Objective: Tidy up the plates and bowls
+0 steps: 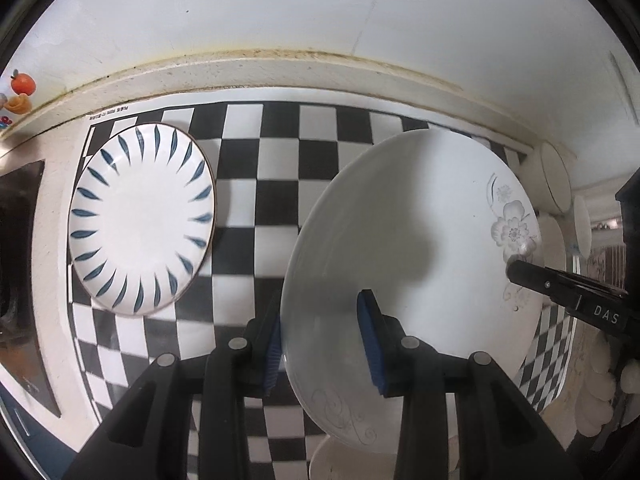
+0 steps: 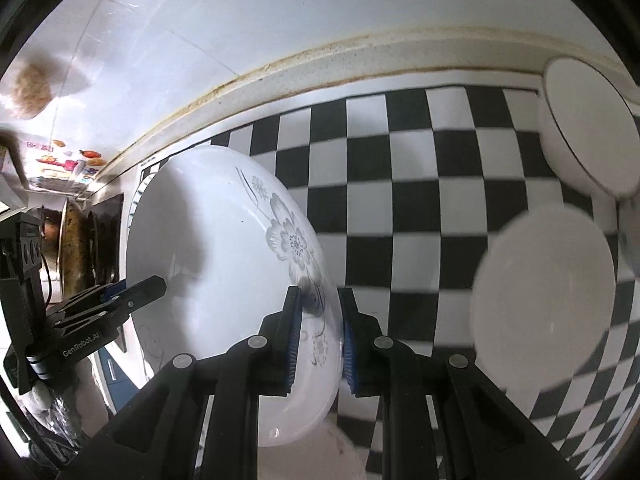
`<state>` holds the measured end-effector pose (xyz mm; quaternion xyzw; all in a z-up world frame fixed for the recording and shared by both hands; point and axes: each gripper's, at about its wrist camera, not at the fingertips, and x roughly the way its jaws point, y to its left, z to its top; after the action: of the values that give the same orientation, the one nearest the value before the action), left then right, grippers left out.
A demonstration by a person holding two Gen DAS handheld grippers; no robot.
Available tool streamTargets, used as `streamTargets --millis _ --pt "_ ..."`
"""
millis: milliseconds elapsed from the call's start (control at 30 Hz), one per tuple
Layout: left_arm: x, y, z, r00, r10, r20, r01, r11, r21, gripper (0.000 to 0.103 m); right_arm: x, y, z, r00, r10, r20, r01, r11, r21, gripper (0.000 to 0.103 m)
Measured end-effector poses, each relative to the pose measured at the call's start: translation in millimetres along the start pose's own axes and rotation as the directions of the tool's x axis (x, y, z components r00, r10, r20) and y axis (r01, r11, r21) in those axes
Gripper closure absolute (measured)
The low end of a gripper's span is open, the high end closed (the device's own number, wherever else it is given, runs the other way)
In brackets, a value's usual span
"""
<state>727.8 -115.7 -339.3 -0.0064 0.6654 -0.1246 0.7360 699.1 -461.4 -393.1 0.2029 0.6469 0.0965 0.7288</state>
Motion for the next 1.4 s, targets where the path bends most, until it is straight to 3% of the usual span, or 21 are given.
streamTargets --millis 233,300,700,1033,1400 --pt "-19 -12 -49 1.0 -0.002 -0.01 0.002 0.999 0.042 0.071 -12 2 -54 1.0 0.005 0.008 -0.005 1.0 0.023 0.083" --pt "-22 -18 -50 1.0 -0.003 -0.015 0.003 0.999 0.047 0.071 -16 -2 -67 1.0 0.008 0.007 -0.008 0.999 0.031 0.083" --pt "10 -16 -108 0.995 0.027 -0.097 -0.019 0.997 0.081 0.071 13 -17 -152 0.999 0.034 -0.035 -0.031 0.996 0.079 0.083" --pt "31 -23 -129 0.986 0.045 -0.158 -0.027 0.993 0.114 0.071 32 -28 -182 0.996 0.012 -0.084 -0.005 0.997 0.081 0.083" --pt "54 -28 -136 0.966 0.104 -0.236 -0.069 0.986 0.151 0.071 48 -24 -190 0.989 -0.028 -0.142 0.036 0.998 0.05 0.083"
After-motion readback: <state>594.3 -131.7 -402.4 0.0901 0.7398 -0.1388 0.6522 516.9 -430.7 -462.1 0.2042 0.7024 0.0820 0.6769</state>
